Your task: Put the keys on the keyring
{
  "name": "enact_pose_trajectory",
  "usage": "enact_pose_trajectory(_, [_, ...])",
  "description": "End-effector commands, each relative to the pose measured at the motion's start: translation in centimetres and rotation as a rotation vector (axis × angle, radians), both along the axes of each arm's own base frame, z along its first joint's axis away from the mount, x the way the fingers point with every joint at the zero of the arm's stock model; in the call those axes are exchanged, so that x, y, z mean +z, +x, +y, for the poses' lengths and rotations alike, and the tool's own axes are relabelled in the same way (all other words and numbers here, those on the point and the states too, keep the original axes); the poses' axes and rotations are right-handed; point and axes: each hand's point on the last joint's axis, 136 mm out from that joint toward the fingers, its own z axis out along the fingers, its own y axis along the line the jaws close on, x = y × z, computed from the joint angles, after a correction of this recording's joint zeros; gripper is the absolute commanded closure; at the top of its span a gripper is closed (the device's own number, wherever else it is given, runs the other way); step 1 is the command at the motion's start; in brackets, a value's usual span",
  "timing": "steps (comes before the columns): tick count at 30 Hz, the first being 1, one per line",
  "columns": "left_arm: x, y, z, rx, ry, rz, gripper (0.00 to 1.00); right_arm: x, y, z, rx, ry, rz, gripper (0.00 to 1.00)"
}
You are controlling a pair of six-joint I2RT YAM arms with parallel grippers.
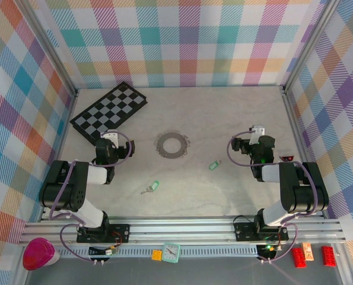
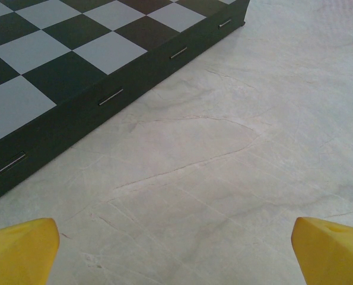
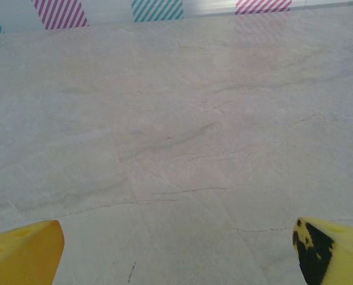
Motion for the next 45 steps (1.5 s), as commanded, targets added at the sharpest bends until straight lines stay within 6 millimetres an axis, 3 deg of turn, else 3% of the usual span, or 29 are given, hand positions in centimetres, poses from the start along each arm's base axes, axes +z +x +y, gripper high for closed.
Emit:
enact_pose_trajectory(1, [1.3, 1.0, 0.1, -0.005, -0.012, -0.046, 0.00, 0.5, 0.5, 0.2, 0.014, -0.005, -0.014, 0.01])
enact_pose_trajectory(22, [1.6, 0.7, -0.1, -0.019, -0.013, -0.062, 0.00, 1.1, 0.5, 0.2, 0.017, -0.003, -0.012, 0.01])
enact_pose_trajectory(29, [6.5, -0.3, -0.3, -0.025, -0.029, -0.074, 0.00, 5.4, -1.3, -0.2, -0.010, -0.008, 0.063, 0.01])
enact_pose_trajectory(34, [10.2, -0.4, -1.8, -0.037, -0.226, -0.031, 0.00, 8.4, -4.3, 0.7, -0.042, 0.205, 0.053, 0.01])
enact_pose_trajectory(36, [10.6, -0.6, -2.5, -0.032, -0.318, 0.018, 0.00, 7.8, -5.6, 0.7, -0.115, 0.358, 0.128, 0.01])
enact_pose_trajectory(39, [10.2, -1.3, -4.0, -0.045, -0.456, 0.080, 0.01, 5.2, -8.1, 1.1, -0.242, 0.573, 0.316, 0.04])
enact_pose_trajectory(45, [8.6, -3.5, -8.0, -0.136, -0.487, 0.186, 0.04, 2.2, -12.0, 3.4, -0.254, 0.743, 0.543, 0.12])
